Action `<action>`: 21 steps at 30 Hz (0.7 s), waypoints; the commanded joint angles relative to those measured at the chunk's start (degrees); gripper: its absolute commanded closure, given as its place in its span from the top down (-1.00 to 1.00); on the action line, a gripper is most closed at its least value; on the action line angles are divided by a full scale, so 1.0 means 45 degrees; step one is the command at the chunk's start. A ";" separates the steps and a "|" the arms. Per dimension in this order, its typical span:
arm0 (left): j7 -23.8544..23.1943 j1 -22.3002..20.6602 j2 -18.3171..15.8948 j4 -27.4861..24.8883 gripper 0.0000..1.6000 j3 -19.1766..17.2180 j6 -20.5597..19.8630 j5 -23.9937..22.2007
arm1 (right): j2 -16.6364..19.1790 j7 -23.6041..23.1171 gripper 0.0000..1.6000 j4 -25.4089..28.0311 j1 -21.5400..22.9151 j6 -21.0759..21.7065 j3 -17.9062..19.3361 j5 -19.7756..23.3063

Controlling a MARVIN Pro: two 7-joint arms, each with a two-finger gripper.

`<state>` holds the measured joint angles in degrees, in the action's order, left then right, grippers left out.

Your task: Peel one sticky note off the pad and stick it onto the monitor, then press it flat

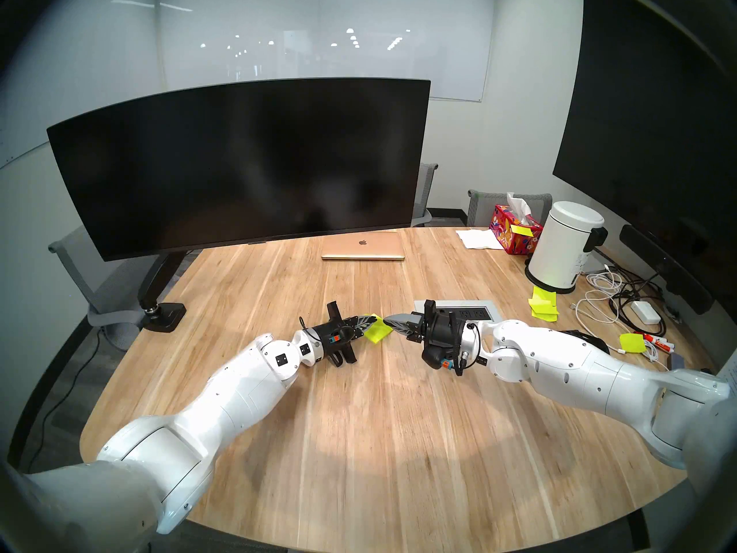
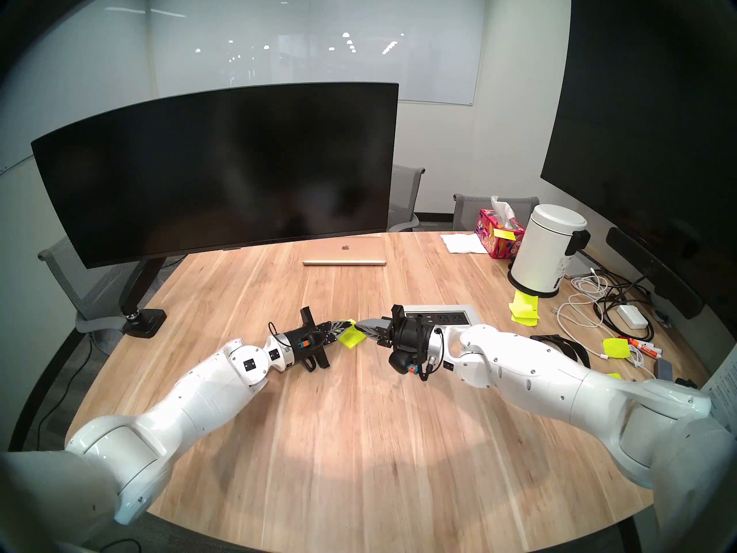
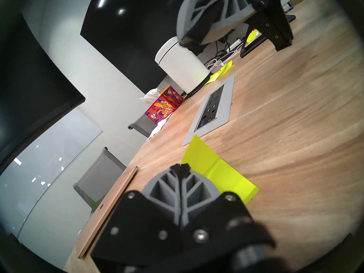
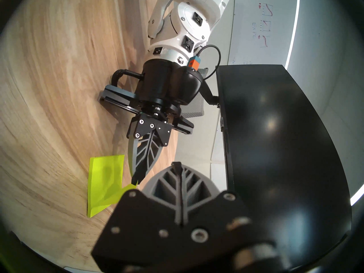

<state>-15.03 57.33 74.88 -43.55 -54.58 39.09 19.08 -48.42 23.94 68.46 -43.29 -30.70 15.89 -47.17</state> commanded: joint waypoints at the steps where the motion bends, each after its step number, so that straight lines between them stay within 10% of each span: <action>1: -0.0031 0.0121 0.0058 0.0225 -1.00 0.0098 -0.0001 0.0055 | -0.0318 0.0229 -1.00 -0.0196 0.0293 -0.0117 0.0132 -0.0109; 21: 0.0002 -0.0090 0.0269 0.0739 -1.00 0.0140 0.0226 0.0075 | -0.0848 0.0353 -1.00 -0.1193 0.0364 -0.0628 0.0123 -0.0764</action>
<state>-15.02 56.28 75.80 -41.51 -54.46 39.98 19.04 -51.14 24.76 63.25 -42.85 -33.17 15.86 -50.58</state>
